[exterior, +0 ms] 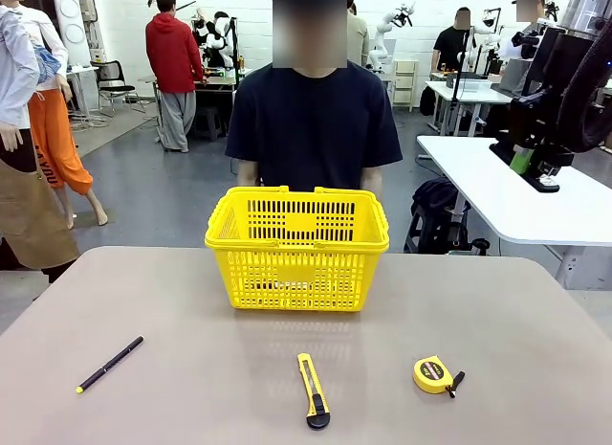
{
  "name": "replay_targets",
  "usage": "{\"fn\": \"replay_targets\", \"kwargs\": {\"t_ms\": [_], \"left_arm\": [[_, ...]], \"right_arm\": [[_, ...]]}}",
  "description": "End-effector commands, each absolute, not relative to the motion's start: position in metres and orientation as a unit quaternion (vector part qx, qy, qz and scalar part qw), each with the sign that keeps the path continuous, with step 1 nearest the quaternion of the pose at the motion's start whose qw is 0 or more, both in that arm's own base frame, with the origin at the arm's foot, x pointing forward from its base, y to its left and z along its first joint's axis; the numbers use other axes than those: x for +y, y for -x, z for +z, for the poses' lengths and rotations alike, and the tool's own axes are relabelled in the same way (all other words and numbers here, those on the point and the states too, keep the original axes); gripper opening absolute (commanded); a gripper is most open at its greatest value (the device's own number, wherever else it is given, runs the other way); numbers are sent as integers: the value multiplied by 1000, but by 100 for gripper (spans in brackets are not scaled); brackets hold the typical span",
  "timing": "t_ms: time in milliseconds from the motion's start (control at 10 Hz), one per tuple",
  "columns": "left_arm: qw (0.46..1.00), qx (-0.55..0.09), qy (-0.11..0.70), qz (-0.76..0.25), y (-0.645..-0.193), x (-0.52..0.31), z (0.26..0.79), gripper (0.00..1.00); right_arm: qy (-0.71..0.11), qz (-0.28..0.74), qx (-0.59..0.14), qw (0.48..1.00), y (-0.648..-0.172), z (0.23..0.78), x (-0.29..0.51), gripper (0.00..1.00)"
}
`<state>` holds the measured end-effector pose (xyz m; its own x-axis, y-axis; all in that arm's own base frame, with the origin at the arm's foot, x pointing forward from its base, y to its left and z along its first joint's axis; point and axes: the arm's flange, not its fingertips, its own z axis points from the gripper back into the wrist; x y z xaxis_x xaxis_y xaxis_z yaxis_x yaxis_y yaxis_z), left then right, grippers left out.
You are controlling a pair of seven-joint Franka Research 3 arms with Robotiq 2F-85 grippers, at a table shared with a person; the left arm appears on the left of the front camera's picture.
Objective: Place the items the person wants into the basket.
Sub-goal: Pick up the item the person points to and place it in the Market Basket.
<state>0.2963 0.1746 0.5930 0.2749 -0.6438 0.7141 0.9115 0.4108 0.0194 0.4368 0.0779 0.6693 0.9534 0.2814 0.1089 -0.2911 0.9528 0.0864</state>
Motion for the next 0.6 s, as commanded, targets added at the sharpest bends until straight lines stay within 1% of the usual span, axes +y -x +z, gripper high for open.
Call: {"fn": "replay_targets", "kwargs": {"t_ms": [0,100,200,300,400,500], "left_arm": [[764,-340,207,-508,-295,176,594,100],[764,-340,207,-508,-295,176,594,100],[764,-340,207,-508,-295,176,594,100],[764,-340,207,-508,-295,176,594,100],[764,-340,207,-508,-295,176,594,100],[764,-340,207,-508,-295,176,594,100]], "right_arm": [[-15,259,-36,965,-468,677,109,36],[-19,357,-39,933,-499,677,140,36],[-39,449,-37,892,-525,672,174,36],[-62,526,-50,847,-545,667,204,36],[-65,579,-59,810,-560,660,229,36],[-56,614,-55,786,-578,651,253,36]]}}
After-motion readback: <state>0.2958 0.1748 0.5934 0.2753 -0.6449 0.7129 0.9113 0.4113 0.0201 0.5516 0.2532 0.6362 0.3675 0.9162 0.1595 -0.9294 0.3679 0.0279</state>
